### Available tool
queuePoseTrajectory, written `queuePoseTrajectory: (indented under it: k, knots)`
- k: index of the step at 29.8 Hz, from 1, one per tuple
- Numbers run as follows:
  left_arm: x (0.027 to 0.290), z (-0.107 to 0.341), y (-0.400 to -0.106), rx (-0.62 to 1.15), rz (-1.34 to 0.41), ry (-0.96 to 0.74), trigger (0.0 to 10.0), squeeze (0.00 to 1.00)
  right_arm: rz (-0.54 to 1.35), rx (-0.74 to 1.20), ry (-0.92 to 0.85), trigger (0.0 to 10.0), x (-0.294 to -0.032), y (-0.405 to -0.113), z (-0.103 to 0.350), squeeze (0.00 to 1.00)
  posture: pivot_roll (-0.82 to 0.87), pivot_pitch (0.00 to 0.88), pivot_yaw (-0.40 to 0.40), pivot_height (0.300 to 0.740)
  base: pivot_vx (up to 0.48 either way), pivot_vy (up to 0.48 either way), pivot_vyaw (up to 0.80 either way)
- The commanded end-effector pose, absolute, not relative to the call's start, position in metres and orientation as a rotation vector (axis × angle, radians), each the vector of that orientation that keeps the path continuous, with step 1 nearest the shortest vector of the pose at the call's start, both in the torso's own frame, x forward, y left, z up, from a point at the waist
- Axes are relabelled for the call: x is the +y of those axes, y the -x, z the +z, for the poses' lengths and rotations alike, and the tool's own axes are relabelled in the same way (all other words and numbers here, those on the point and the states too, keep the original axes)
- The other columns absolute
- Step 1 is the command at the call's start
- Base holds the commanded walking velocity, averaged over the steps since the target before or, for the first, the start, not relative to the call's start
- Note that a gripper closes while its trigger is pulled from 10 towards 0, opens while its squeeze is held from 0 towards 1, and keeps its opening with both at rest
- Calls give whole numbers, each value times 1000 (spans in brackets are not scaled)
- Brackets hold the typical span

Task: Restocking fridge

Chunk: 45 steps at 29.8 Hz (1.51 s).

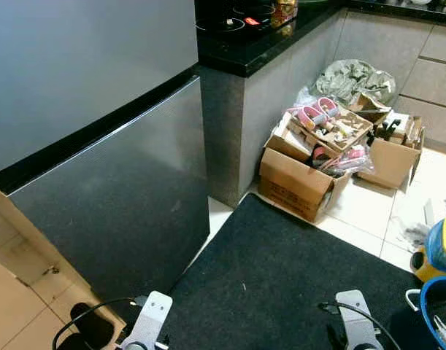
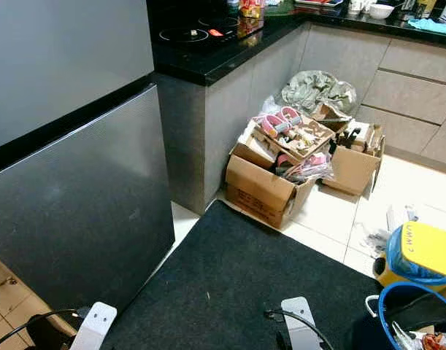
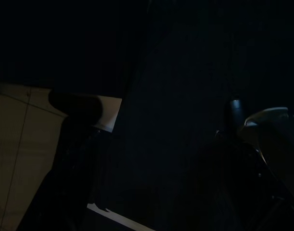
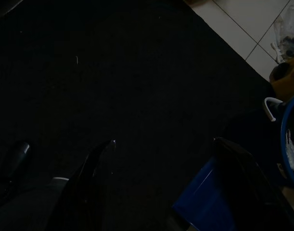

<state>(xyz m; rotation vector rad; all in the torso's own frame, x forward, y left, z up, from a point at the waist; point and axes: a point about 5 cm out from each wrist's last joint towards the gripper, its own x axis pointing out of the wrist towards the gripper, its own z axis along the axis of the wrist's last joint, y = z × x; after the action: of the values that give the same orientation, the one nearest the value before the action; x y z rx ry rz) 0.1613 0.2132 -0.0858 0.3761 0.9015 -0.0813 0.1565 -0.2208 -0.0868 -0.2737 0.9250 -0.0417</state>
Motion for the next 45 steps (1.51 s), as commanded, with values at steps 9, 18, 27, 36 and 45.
queuePoseTrajectory:
  k: [9, 18, 27, 36, 45]
  knots:
    - [216, -80, -171, 858, -39, -359, 10000, 0, -36, 936, 265, 10000, -216, -153, -89, 0, -8, 0, -42, 740, 0, 0, 0]
    - [219, -80, -169, 853, -23, -352, 10000, 0, -31, 890, 232, 10000, -208, -160, -87, 0, -20, 0, -42, 740, 0, 0, 0]
    - [212, -79, -174, 834, -33, -345, 10000, 0, -53, 934, 258, 10000, -219, -145, -91, 0, -24, 0, -45, 740, 0, 0, 0]
    - [213, -80, -170, 844, -40, -352, 10000, 0, -68, 946, 254, 10000, -221, -141, -92, 0, -24, 0, -39, 740, 0, 0, 0]
    - [213, -80, -171, 842, -42, -352, 10000, 0, -62, 930, 241, 10000, -215, -145, -92, 0, -25, 0, -38, 740, 0, 0, 0]
